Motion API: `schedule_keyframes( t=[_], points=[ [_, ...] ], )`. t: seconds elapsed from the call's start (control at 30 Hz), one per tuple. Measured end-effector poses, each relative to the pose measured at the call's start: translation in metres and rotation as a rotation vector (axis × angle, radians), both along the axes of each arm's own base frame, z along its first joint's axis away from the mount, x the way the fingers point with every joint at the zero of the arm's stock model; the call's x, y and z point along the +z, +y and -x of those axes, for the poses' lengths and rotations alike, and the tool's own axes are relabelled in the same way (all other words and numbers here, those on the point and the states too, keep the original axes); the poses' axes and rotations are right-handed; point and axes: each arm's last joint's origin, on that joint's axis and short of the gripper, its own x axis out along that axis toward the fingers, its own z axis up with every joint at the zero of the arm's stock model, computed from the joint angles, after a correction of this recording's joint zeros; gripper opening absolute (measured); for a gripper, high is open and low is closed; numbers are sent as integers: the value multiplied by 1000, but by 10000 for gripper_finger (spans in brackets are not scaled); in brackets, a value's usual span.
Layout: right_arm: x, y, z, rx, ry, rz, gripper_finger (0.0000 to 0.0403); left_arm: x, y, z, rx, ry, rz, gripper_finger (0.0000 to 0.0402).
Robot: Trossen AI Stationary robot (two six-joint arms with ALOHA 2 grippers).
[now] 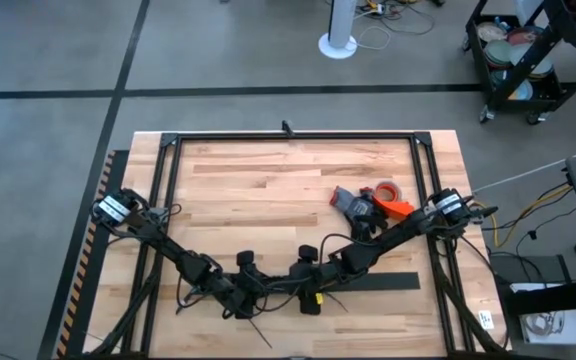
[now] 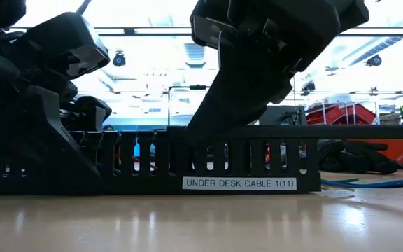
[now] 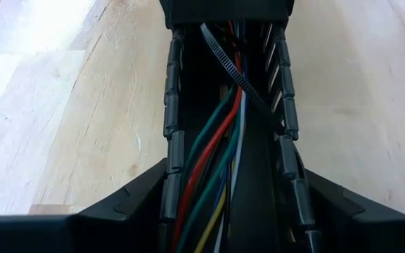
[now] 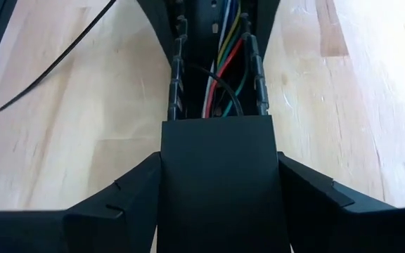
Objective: Ziptie cables
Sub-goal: Insert the black cable duct cover into the black cable duct
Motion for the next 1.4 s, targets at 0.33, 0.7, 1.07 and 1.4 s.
schedule_keyframes(
  t=[0.33, 0.7, 1.07, 1.4],
  points=[
    [0, -5, -2, -38, 13, -38, 222, 0, 0, 0, -3, 1, 0, 219],
    [1, -5, -4, 0, -20, -17, 224, 0, 0, 0, -3, 0, -1, 217],
    [-7, -3, -13, 44, -35, -40, 232, -1, 0, 1, -9, 10, -5, 218],
    [-3, -4, -16, 27, -1, -66, 225, -1, 0, 1, -8, 10, 4, 218]
  ],
)
